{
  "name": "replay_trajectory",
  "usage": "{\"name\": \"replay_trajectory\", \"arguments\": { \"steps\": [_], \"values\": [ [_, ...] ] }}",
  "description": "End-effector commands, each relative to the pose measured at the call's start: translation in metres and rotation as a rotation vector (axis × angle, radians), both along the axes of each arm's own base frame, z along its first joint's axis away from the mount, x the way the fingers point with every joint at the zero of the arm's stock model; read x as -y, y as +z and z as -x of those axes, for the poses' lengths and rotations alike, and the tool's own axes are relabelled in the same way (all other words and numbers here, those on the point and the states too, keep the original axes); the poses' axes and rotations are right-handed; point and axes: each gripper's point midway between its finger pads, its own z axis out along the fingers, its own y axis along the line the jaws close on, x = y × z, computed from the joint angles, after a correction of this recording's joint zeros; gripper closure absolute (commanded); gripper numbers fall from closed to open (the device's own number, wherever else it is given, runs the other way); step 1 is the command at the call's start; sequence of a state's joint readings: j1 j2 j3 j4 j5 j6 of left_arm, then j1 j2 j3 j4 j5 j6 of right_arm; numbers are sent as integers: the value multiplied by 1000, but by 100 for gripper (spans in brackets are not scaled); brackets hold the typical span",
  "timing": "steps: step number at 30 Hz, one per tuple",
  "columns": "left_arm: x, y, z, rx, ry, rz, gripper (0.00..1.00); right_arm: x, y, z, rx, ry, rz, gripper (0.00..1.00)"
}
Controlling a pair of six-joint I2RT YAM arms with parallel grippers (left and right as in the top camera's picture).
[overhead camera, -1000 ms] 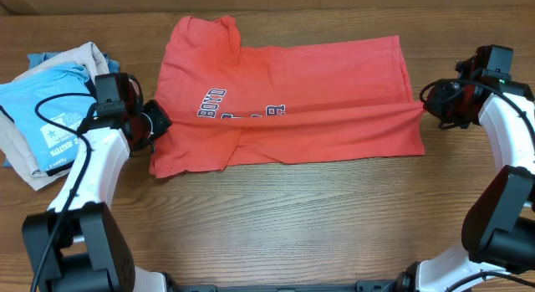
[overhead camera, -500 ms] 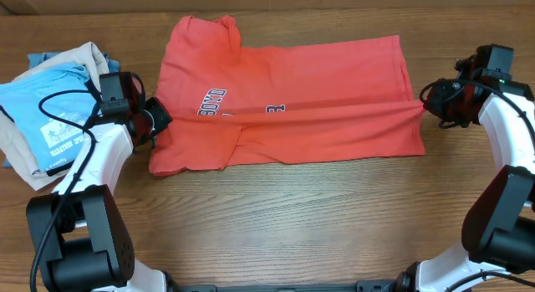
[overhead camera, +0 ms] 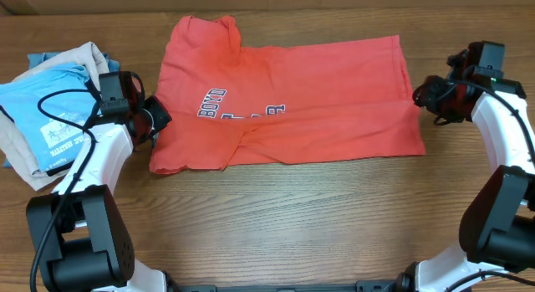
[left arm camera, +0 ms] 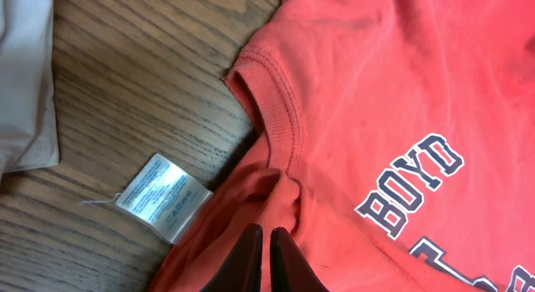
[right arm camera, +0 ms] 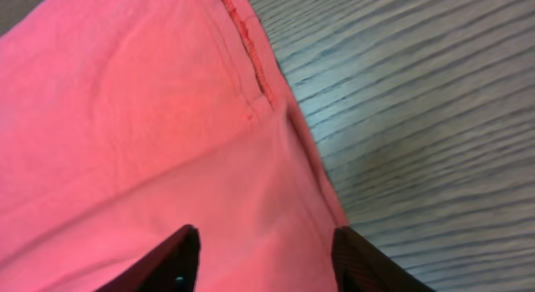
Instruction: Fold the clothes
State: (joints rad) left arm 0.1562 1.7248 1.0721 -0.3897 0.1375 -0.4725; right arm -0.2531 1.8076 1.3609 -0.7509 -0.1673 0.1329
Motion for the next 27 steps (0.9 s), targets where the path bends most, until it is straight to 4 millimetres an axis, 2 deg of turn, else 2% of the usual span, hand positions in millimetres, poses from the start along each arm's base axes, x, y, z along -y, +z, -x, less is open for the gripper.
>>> {"name": "replay_trajectory", "arguments": {
  "steps": [1, 4, 8, 10, 14, 15, 16, 19, 21, 23, 27],
  "values": [
    [1, -8, 4, -29, 0, -8, 90, -1, -2, 0, -4, 11, 13, 41],
    [1, -10, 7, -42, -1, -6, 75, 1, -4, 4, -24, 4, 17, 36],
    [2, -10, 8, -46, -1, -6, 36, 11, -12, 23, -112, -26, 73, 33],
    [1, -10, 6, -40, 0, -7, 27, 13, -15, 32, -152, -39, 83, 32],
    [8, -9, 7, -39, -22, 29, 21, 10, -18, 42, -196, -36, 73, 31],
    [23, -12, 16, -76, -66, 98, 18, 9, -19, 47, -218, -35, 67, 31],
    [28, -15, 24, -108, -75, 129, 18, 8, -20, 49, -225, -35, 66, 31],
    [35, -25, 54, -239, -73, 164, 18, 7, -21, 52, -237, -34, 62, 30],
    [27, -34, 82, -364, -42, 115, 18, 6, -25, 57, -258, -32, 57, 30],
    [19, -37, 98, -431, -21, 66, 18, 5, -30, 62, -273, -32, 54, 30],
    [9, -39, 106, -468, -2, 7, 18, 3, -40, 67, -281, -32, 49, 30]
  ]
}}
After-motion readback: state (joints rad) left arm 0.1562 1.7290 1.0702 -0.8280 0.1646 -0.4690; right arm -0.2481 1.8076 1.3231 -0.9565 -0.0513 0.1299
